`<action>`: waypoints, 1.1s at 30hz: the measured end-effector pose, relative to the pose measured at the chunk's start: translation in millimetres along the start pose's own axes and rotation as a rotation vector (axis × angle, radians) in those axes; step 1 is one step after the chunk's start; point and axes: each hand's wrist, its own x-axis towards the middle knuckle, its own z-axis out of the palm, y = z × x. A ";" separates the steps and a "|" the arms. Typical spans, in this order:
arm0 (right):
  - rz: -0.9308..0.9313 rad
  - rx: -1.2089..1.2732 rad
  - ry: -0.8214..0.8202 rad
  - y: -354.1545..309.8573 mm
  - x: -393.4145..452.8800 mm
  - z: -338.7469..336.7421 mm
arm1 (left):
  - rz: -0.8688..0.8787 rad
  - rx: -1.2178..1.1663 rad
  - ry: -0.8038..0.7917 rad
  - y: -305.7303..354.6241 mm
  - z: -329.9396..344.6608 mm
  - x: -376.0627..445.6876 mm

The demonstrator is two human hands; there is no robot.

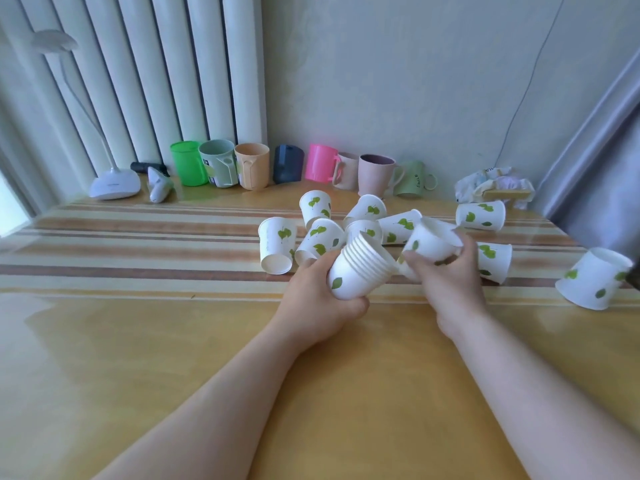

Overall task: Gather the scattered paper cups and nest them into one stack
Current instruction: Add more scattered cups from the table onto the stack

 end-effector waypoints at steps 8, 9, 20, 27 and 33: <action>-0.073 0.351 -0.138 -51.1 -10.2 -6.1 | 0.019 0.032 -0.004 0.3 1.5 -0.3; -0.075 0.308 -0.179 -49.1 -15.7 -3.0 | 0.021 0.028 -0.005 0.5 0.9 -0.8; 0.028 0.207 -0.301 -28.0 -40.7 -2.6 | -0.006 0.004 -0.020 1.0 -2.6 -2.5; 0.231 0.398 -0.211 -17.6 -23.6 -7.6 | -0.021 -0.056 -0.033 3.1 -3.2 -1.8; 0.161 -0.164 -0.217 -12.2 -3.8 37.2 | -0.023 -0.061 -0.032 5.3 -3.2 -2.6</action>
